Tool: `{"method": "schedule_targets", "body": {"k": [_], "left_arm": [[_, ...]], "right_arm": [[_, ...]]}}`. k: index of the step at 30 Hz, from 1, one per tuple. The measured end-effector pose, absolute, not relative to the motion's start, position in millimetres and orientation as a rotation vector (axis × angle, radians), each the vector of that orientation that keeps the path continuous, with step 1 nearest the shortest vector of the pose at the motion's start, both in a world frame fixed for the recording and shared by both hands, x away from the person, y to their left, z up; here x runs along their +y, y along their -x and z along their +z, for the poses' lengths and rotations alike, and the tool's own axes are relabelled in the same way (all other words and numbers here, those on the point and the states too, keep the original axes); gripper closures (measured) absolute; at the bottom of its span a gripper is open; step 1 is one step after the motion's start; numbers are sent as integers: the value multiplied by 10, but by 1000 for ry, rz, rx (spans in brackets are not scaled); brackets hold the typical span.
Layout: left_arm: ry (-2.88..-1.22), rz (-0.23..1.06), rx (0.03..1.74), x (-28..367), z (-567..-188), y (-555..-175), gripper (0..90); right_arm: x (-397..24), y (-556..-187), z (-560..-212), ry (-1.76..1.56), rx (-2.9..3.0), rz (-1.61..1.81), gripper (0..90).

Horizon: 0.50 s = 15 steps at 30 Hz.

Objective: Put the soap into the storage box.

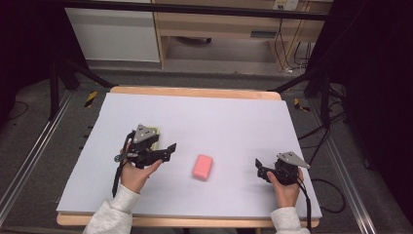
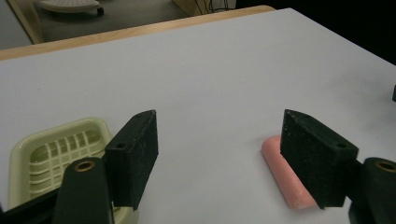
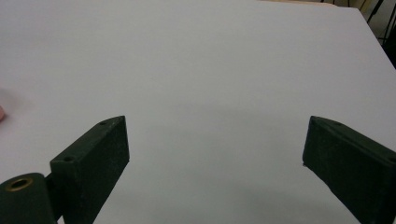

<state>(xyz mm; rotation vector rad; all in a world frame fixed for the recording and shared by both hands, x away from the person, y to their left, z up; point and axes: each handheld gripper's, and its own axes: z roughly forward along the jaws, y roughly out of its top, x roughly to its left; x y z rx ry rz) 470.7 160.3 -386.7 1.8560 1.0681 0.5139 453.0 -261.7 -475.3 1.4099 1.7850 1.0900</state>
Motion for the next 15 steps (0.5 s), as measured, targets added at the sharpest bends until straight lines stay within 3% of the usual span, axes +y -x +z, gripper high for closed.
{"method": "schedule_targets", "body": {"k": [15], "left_arm": [[-1919,484,1040,1330,-3948,-4756,265]], "right_arm": [[-2610,-4529,-4764,-1409,1791,1093,75]]}}
